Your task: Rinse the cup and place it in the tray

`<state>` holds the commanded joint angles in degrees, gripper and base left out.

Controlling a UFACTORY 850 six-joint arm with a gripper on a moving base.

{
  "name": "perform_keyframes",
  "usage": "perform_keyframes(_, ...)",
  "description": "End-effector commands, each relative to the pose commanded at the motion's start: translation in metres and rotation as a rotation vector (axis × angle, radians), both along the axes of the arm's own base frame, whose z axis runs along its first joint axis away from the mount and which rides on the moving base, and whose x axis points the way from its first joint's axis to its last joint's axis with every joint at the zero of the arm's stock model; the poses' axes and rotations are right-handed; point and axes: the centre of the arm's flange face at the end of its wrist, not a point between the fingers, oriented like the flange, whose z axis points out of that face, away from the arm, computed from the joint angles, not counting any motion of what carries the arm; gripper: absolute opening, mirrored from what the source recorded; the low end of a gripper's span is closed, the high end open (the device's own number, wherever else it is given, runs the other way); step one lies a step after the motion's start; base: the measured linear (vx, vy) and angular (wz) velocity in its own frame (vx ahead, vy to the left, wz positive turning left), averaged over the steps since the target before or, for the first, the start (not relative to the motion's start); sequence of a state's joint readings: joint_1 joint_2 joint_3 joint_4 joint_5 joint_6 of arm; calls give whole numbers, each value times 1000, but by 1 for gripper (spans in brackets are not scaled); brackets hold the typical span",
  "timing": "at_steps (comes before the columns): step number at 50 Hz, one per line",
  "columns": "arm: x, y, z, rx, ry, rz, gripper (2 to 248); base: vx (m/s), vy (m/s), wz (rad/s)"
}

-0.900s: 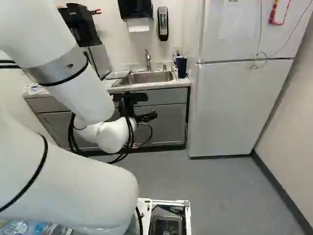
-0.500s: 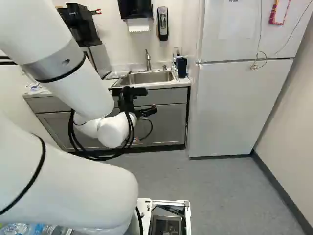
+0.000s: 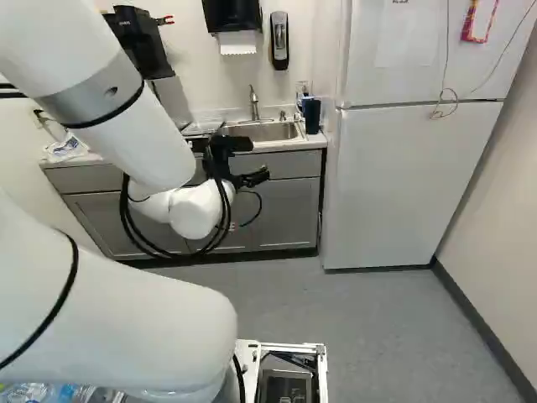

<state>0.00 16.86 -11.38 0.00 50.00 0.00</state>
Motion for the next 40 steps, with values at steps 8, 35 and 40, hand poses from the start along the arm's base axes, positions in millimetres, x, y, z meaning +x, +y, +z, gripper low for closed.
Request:
perform_keyframes(8, 8, 0, 8, 0, -19, 0, 247, 0, 0, 0)
perform_keyframes(35, 34, 0, 36, 0, -59, 0, 247, 0, 0, 0)
perform_keyframes(40, 38, 0, 40, 0, -62, 0, 247, 0, 0, 0)
